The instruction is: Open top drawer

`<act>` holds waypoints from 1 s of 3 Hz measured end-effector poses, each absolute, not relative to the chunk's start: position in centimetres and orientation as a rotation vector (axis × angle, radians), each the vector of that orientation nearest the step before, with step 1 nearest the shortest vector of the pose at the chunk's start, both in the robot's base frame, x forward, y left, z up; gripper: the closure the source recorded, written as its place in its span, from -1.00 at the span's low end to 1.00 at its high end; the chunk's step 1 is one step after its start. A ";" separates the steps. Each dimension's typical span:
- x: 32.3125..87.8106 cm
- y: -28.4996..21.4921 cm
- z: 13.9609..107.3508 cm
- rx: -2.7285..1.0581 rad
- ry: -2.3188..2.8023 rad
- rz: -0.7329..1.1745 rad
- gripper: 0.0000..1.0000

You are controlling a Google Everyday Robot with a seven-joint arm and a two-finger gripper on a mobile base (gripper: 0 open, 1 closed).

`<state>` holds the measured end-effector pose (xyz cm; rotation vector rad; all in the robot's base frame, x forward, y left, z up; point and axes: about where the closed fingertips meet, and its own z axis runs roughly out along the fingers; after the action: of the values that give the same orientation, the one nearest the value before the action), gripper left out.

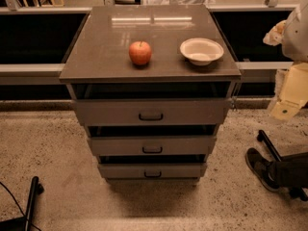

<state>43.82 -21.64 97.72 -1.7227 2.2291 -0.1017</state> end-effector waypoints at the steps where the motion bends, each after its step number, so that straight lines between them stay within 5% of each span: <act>1: 43.8 -21.6 97.7 -1.723 2.229 -0.102 -1.00; 3: 44.8 -20.0 91.5 -1.796 2.053 -0.033 -1.00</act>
Offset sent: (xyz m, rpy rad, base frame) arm 0.0181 0.0149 -0.0264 0.0081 -0.1166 0.1309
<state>44.80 -20.05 91.50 -1.7958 2.0532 -0.0326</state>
